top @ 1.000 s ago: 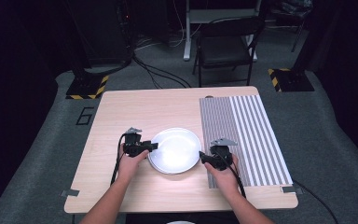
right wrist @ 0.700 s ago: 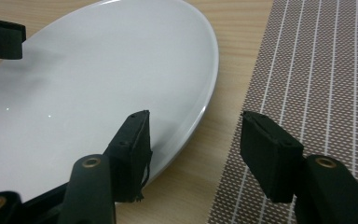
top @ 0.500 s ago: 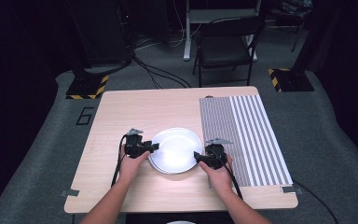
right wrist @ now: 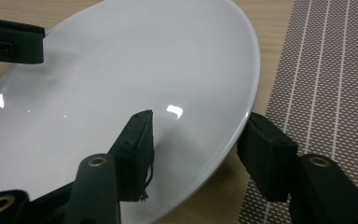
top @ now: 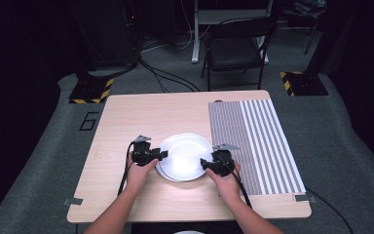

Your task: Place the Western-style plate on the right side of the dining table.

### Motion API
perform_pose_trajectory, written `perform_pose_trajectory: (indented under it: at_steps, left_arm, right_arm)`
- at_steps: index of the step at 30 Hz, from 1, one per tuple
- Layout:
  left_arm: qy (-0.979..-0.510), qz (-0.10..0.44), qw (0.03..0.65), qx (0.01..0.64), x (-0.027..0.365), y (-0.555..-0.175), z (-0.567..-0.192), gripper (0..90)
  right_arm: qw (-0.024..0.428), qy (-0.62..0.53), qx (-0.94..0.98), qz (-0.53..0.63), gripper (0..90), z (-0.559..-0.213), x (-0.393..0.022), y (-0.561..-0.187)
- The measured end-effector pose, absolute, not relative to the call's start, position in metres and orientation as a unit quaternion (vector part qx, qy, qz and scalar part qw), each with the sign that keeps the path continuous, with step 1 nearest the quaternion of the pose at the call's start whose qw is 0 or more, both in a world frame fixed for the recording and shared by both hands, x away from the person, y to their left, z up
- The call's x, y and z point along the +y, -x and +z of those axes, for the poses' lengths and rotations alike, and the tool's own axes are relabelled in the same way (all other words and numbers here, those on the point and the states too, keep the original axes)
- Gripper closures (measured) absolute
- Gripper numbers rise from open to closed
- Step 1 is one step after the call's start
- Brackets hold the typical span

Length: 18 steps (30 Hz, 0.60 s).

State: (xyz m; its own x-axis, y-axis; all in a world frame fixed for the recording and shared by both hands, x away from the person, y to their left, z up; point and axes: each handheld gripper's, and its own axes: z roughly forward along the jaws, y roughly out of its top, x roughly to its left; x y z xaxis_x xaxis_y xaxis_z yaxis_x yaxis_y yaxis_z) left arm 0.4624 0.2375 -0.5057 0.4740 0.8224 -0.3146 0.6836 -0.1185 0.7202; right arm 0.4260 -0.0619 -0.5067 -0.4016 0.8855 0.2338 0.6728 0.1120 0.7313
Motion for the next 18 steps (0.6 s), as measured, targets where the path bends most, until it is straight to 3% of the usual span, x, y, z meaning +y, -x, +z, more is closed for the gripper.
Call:
perform_pose_trajectory:
  at_steps: [18]
  left_arm:
    - [-0.744,0.062,0.444,0.495,0.216,-0.463,-0.511,52.7]
  right_arm:
    - [0.150,-0.538,0.724,0.405,45.8,-0.491,-0.086,-0.426]
